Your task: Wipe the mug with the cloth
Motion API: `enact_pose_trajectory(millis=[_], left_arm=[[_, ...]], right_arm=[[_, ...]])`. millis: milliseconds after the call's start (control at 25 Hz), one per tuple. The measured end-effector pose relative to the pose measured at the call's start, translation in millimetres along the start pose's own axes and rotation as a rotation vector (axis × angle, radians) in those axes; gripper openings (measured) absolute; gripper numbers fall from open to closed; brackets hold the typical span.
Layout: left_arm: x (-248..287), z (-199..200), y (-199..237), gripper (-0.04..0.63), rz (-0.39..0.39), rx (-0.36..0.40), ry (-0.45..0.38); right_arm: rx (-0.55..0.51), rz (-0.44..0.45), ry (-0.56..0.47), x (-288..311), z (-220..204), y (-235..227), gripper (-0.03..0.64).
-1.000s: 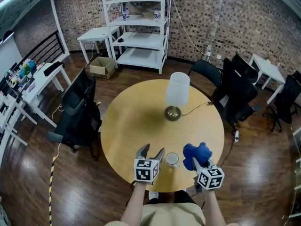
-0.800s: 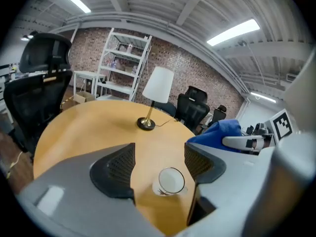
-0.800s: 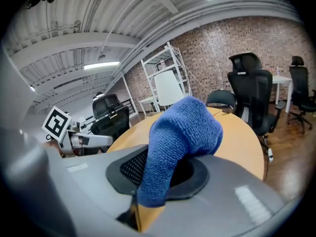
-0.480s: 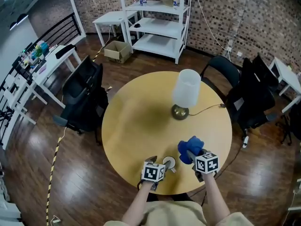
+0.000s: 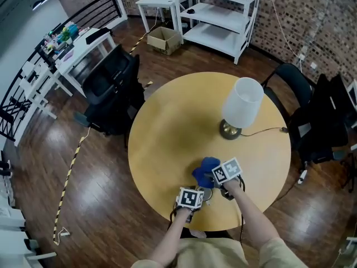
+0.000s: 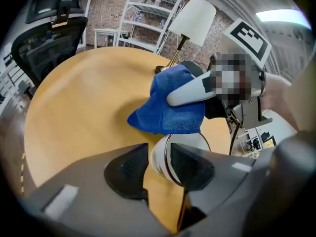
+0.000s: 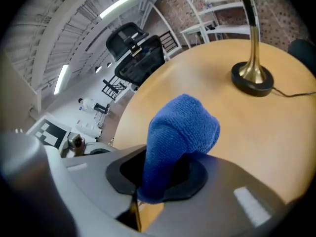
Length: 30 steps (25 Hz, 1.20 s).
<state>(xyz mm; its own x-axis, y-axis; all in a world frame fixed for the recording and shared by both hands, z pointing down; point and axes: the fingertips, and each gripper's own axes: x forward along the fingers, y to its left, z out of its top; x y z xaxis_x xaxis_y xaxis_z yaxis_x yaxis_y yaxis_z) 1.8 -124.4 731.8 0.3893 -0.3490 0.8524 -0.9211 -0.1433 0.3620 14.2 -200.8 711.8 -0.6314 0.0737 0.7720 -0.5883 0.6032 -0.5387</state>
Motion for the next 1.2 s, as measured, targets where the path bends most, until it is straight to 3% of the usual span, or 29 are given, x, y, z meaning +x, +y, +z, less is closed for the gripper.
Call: enact_pose_trajectory(millis=[120, 200, 480, 1000, 1200], left_arm=[[7, 5, 6, 0.071, 0.077, 0.020, -0.017], [3, 11, 7, 0.054, 0.139, 0.086, -0.041], [7, 7, 6, 0.046, 0.265, 0.160, -0.066], [7, 7, 7, 0.051, 0.261, 0.139, -0.055], [7, 6, 7, 0.051, 0.265, 0.146, -0.061]], right_arm=[[-0.005, 0.053, 0.110, 25, -13, 7, 0.078], [0.001, 0.069, 0.163, 34, -25, 9, 0.078], [0.119, 0.130, 0.107, 39, -33, 1, 0.074], [0.224, 0.052, 0.002, 10, -79, -20, 0.064], [0.260, 0.076, -0.077, 3, -103, -9, 0.063]])
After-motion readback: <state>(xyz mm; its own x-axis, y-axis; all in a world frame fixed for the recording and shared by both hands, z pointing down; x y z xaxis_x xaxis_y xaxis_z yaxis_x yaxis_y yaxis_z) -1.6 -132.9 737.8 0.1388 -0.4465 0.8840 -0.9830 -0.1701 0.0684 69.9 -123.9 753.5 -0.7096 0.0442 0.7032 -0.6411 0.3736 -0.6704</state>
